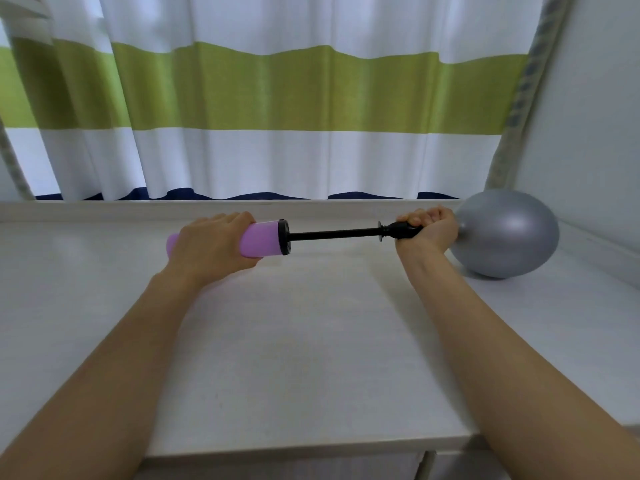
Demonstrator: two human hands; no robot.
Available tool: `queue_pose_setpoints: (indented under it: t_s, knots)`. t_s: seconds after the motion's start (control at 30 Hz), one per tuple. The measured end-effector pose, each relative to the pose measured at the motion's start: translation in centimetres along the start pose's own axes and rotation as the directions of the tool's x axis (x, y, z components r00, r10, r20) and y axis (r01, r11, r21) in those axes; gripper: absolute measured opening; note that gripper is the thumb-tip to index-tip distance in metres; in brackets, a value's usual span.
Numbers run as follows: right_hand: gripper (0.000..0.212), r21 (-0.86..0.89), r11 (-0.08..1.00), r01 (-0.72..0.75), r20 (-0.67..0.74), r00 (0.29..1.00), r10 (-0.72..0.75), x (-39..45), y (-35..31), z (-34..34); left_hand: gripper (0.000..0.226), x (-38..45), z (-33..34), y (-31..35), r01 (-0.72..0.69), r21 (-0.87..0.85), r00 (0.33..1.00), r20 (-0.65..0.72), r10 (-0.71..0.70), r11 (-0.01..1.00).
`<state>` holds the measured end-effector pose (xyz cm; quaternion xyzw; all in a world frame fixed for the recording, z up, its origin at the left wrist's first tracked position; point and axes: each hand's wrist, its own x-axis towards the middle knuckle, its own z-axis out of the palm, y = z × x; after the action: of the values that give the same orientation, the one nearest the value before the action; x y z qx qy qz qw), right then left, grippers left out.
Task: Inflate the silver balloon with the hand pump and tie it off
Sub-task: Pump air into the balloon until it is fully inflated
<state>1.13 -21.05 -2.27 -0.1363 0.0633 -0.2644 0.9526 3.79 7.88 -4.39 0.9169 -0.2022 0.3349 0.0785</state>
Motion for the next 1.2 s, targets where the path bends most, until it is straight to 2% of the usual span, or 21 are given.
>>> queue_pose_setpoints:
  t_s: [0.23,0.5,0.77,0.9,1.2]
  knots:
    - [0.033,0.014,1.0,-0.01,-0.013,1.0,0.01,-0.6,1.3,-0.1,0.039,0.8,0.1,3.6,-0.119,0.068,0.991,-0.048,0.123,0.991]
    - [0.035,-0.032,0.996,-0.083,0.053,0.995,0.085,-2.2,3.8,0.6,0.04,0.7,1.0,7.6,-0.149,0.051,0.987,-0.055,0.151,0.988]
    - [0.037,-0.075,0.994,-0.076,0.073,0.994,0.081,-1.7,2.9,0.7,0.04,0.9,1.3,7.0,-0.157,0.027,0.982,-0.103,0.159,0.987]
    - [0.036,-0.066,0.996,-0.059,0.056,0.996,0.063,-1.1,2.0,0.5,0.039,0.7,1.0,5.0,-0.139,0.02,0.988,-0.067,0.14,0.99]
    - [0.033,-0.014,1.0,0.0,-0.004,1.0,0.0,0.3,0.1,-0.4,0.034,-0.1,0.2,0.3,0.017,0.005,0.999,0.047,-0.017,1.0]
